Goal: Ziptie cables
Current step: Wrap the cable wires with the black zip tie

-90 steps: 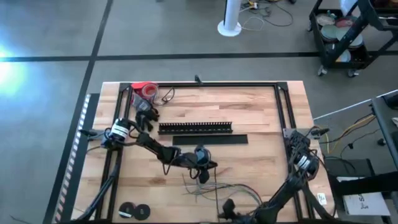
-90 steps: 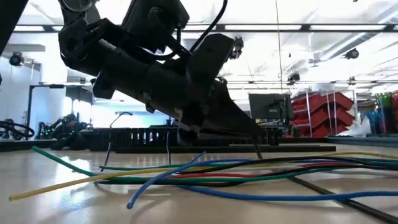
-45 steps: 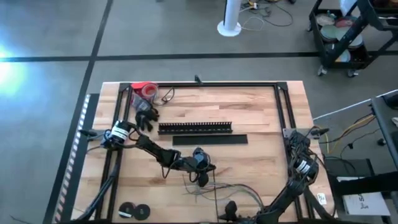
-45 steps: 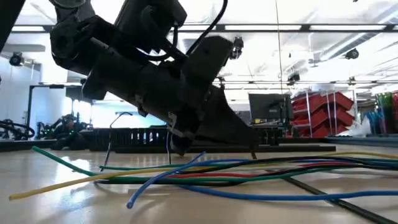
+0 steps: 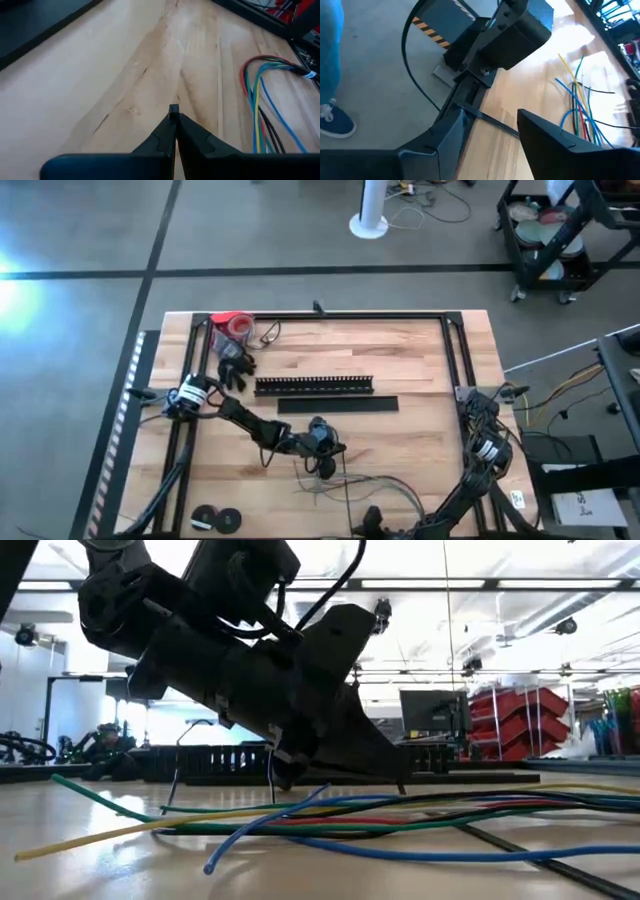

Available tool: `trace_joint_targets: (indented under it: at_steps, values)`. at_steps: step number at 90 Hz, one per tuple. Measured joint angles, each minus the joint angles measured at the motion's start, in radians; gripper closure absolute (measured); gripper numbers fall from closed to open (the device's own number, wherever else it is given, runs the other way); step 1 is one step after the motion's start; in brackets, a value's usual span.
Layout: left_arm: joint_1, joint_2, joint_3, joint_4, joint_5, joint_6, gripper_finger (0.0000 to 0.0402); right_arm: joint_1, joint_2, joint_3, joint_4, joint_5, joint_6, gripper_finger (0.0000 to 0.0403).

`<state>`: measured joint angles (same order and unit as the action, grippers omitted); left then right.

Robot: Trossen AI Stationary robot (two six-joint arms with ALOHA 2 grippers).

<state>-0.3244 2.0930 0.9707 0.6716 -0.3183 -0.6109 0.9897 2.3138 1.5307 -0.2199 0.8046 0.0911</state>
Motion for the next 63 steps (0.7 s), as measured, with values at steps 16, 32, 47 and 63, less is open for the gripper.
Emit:
trace_joint_targets:
  at_steps: [16,32,47,63]
  values:
    - [0.0,0.0,0.0,-0.001,0.0,-0.002,0.0402,0.0,0.003,-0.002,0.047,0.031,-0.059,0.0242]
    - [0.0,0.0,0.0,-0.002,0.001,-0.004,0.0402,-0.006,0.005,-0.004,0.065,0.092,-0.107,0.0257]
    - [0.0,0.0,0.0,-0.006,0.002,-0.004,0.0402,-0.008,0.005,-0.004,0.069,0.105,-0.116,0.0267]
    - [0.0,0.0,0.0,-0.006,0.003,-0.004,0.0402,-0.018,0.004,-0.004,0.069,0.107,-0.075,0.0285]
